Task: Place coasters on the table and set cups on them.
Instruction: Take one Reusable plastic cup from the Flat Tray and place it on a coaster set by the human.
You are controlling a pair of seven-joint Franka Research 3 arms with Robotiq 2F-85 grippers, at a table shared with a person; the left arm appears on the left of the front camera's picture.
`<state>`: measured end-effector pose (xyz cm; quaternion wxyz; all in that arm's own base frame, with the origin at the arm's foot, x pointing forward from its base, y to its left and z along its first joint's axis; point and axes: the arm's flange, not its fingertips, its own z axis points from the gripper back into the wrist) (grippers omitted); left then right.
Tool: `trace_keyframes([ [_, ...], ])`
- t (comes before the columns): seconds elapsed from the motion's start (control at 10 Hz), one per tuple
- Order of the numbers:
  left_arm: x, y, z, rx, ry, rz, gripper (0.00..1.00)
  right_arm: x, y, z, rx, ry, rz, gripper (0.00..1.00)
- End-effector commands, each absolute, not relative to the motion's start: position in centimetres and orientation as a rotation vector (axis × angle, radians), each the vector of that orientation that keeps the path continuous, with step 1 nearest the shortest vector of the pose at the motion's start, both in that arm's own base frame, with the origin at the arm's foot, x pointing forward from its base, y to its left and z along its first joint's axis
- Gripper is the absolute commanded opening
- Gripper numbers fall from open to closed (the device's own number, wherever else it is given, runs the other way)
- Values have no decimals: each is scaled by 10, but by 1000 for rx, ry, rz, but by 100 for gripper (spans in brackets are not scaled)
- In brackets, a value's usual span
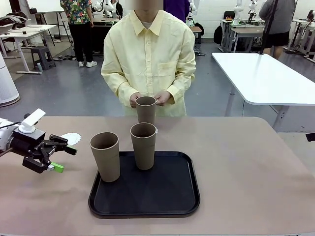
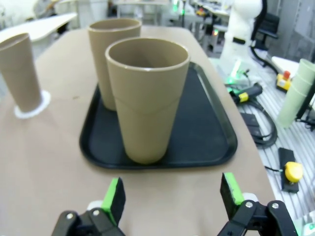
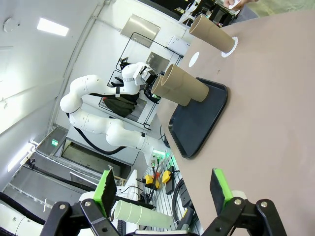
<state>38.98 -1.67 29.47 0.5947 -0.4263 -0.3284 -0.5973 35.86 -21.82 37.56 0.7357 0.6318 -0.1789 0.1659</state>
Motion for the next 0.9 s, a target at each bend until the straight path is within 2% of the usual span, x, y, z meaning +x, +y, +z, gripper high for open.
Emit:
trace_keyframes([
  [0.0, 395, -28, 290, -1054, -797, -1404, 100, 358, -219, 375, 1389, -394, 362, 100],
  [0.8, 407, -52, 275, -1098, -973, -1395, 100, 358, -219, 375, 1389, -394, 362, 100],
])
